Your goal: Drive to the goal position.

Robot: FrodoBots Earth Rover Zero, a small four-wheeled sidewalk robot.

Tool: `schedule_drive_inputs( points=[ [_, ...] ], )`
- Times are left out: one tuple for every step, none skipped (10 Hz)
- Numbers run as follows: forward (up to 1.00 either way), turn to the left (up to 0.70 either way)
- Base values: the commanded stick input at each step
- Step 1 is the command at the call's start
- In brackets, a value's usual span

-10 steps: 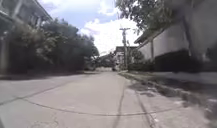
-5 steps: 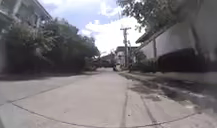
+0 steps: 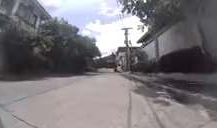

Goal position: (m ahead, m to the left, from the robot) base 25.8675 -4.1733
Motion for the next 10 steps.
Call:
schedule_drive_inputs(
  points=[
    [0.5, 0.0],
    [0.5, 0.0],
    [0.5, 0.0],
    [0.5, 0.0],
    [0.5, 0.0],
    [0.5, 0.0],
    [0.5, 0.0],
    [0.5, 0.0],
    [0.5, 0.0],
    [0.5, 0.0]
  ],
)
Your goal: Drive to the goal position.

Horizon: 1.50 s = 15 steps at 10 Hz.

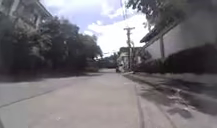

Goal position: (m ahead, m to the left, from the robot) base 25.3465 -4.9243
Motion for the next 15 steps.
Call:
schedule_drive_inputs(
  points=[
    [0.5, 0.0],
    [0.5, 0.0],
    [0.5, 0.0],
    [0.5, 0.0],
    [0.5, 0.0],
    [0.5, 0.0],
    [0.5, 0.0],
    [0.5, 0.0],
    [0.5, 0.0],
    [0.5, 0.0],
    [0.5, 0.0],
    [0.5, 0.0],
    [0.5, 0.0],
    [0.5, 0.0],
    [0.5, 0.0]
  ],
)
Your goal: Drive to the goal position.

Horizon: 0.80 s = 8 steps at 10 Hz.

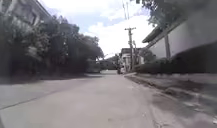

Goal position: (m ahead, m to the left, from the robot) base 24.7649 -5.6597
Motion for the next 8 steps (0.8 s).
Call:
schedule_drive_inputs(
  points=[
    [0.5, 0.0],
    [0.5, 0.0],
    [0.5, 0.0],
    [0.5, 0.0],
    [0.5, 0.0],
    [0.5, 0.0],
    [0.5, 0.0],
    [0.5, 0.0]
  ],
)
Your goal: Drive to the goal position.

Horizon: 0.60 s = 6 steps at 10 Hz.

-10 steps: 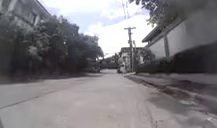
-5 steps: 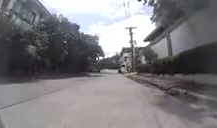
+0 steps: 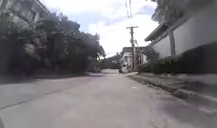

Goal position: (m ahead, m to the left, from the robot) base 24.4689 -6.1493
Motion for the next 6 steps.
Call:
schedule_drive_inputs(
  points=[
    [0.5, 0.0],
    [0.5, 0.0],
    [0.5, -0.14],
    [0.5, -0.41],
    [0.5, -0.5],
    [0.5, -0.5]
  ],
)
